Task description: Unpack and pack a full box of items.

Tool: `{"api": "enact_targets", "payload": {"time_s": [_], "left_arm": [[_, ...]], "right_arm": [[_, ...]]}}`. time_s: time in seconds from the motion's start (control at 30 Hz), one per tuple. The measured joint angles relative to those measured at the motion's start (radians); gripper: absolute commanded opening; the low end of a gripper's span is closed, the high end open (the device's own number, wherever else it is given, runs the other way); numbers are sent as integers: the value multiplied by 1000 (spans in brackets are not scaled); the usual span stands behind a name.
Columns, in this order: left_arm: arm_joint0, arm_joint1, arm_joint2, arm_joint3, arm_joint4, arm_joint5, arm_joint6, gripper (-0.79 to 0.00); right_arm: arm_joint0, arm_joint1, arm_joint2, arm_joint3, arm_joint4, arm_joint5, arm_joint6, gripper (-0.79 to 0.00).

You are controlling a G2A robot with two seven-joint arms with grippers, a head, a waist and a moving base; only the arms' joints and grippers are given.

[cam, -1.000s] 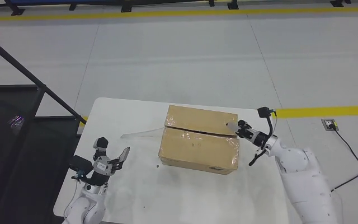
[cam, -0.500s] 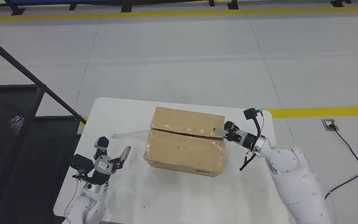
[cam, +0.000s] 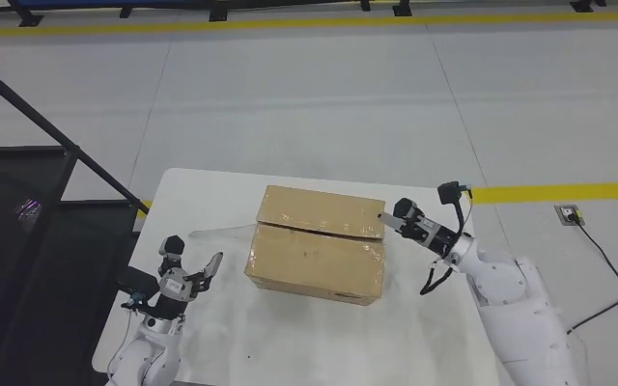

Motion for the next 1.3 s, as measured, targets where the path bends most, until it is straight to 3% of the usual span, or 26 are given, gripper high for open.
{"api": "enact_targets", "payload": {"time_s": [0.17, 0.3, 0.47, 0.73, 1.0, 1.3], "left_arm": [[-3, -6, 7, -13, -77, 3, -17, 0], [-18, -14, 12, 0, -186, -4, -28, 0], [-36, -17, 10, 14, -241, -13, -58, 0], [-51, -21, 17, 27, -238, -14, -69, 0], [-58, -24, 22, 27, -243, -21, -77, 0], [-69, -27, 29, 20, -240, -36, -100, 0]], "right_arm": [[-26, 8, -5, -19, 35, -30, 48, 0], [-30, 22, 16, 15, 177, -57, 188, 0], [-9, 37, 13, 59, 367, -16, 405, 0], [38, 43, -27, 123, 569, -22, 580, 0], [17, 70, -70, 22, 713, 22, 624, 0], [-38, 142, -113, -128, 786, 51, 652, 0]]}}
